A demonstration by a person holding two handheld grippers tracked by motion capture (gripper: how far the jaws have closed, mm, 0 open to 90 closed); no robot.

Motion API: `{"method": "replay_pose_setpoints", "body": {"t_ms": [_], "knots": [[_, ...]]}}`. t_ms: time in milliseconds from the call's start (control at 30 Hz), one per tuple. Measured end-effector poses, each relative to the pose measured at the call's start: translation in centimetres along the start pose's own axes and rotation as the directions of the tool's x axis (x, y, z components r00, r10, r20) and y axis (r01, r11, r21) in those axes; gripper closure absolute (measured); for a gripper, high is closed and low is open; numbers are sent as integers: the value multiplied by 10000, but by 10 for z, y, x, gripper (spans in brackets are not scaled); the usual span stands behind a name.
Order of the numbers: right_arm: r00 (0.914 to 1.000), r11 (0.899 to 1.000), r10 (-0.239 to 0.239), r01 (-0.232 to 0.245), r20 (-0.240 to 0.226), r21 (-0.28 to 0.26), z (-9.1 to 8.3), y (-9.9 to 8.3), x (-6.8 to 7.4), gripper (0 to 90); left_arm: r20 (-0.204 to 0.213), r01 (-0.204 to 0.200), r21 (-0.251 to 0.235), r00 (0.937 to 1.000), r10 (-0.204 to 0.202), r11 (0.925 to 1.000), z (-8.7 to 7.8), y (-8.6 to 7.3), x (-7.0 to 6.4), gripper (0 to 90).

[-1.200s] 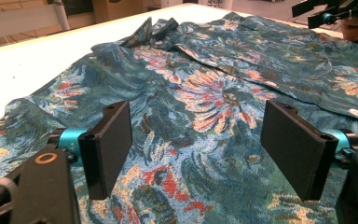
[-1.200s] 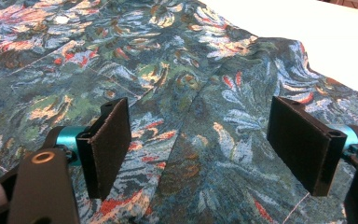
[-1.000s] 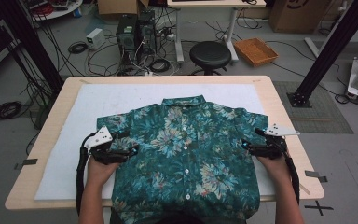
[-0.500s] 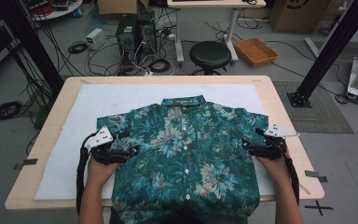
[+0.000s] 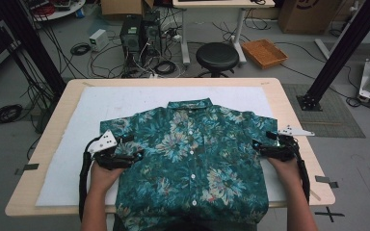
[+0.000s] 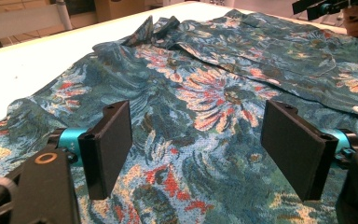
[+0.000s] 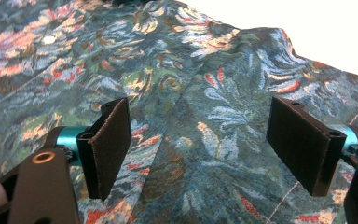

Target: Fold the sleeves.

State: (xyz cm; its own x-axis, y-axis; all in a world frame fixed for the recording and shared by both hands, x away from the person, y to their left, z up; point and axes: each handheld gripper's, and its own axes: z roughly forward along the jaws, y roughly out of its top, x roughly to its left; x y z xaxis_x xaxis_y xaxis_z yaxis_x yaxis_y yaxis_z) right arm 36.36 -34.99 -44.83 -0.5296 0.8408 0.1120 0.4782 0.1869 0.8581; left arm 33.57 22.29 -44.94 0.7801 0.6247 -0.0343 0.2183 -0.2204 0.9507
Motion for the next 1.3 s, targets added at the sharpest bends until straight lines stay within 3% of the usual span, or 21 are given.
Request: {"method": "replay_pose_setpoints", "body": {"t_ms": [167, 333, 467, 700, 900, 1067, 1200, 1300], "knots": [[9994, 9982, -269, 256, 230, 548, 6, 8, -4, 226, -13, 22, -5, 10000, -22, 10000, 0, 0, 0, 252], [9992, 9980, 11, -37, 410, 636, 9, 18, -12, 226, -13, -3, 8, 10000, 4, 10000, 0, 0, 0, 252], [9958, 9941, 229, -321, 887, 1033, 16, 32, -19, 226, -12, -23, 0, 10000, 23, 10000, 0, 0, 0, 252], [9925, 9912, 67, -227, 1220, 1307, 23, 50, -30, 243, -17, -27, 4, 10000, 27, 10000, 0, 0, 0, 252], [9880, 9865, 478, -698, 1471, 1482, 25, 50, -43, 257, -5, -36, 16, 10000, 36, 10000, 0, 0, 0, 252], [9850, 9821, 520, -803, 1648, 1702, 27, 47, -50, 262, -21, -22, 5, 10000, 22, 10000, 0, 0, 0, 252], [9810, 9751, 512, -896, 1870, 2031, 30, 42, -54, 279, -35, -32, 3, 10000, 32, 10000, 0, 0, -1, 252], [9775, 9563, 442, -1011, 2063, 2745, 36, 35, -57, 365, -20, -25, 1, 10000, 25, 10000, 0, 0, 0, 252]]}}
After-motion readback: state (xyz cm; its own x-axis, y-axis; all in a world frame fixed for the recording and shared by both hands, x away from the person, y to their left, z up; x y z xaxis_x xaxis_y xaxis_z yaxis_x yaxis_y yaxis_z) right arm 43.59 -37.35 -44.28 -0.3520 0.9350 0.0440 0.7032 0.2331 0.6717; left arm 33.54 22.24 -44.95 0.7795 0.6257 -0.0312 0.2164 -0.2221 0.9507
